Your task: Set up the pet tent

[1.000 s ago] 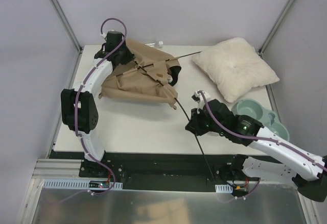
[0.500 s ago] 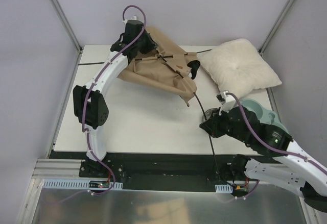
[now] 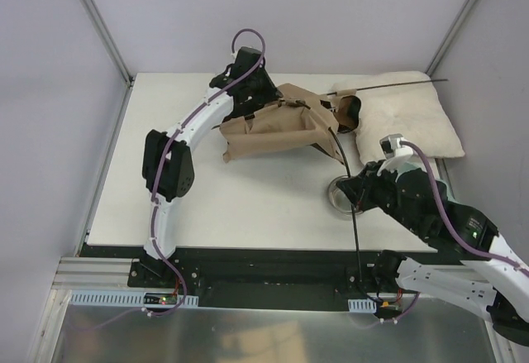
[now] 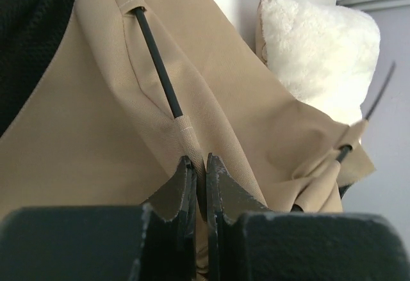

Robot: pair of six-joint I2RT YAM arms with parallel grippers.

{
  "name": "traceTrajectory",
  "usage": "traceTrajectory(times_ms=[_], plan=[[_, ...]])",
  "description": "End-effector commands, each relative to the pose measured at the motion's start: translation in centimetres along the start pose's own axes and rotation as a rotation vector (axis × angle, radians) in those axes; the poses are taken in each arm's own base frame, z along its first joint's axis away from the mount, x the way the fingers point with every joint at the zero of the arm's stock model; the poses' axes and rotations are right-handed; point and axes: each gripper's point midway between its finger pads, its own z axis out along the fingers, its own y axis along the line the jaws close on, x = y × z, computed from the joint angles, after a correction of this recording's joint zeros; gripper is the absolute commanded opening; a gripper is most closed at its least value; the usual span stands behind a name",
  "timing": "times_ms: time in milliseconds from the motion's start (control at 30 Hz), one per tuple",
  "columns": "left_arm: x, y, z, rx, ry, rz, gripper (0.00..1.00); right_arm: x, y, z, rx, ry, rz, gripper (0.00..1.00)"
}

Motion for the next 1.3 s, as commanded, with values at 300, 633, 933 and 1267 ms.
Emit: traceTrajectory(times_ms=[300, 633, 933, 1267], plan=[[6.1, -4.0, -0.6, 0.171, 0.258, 0.058, 0.00, -5.7, 1.7, 4.9, 0.073, -0.228, 0.067, 0.00], [3.1, -2.0, 1.8, 0.142, 0.207, 0.031, 0.00, -3.6, 0.7, 8.6, 0.161, -0.191, -0.004, 0.00], [-1.0, -1.6, 3.2, 0.151, 0.125, 0.027, 0.03, -2.1, -0.2, 10.4, 0.205, -0.170, -0.023, 0.00], [-4.7, -3.9, -0.1, 0.219, 0.022, 0.173, 0.68, -1.7, -0.3, 11.6, 0.226, -0.185, 0.004, 0.00]])
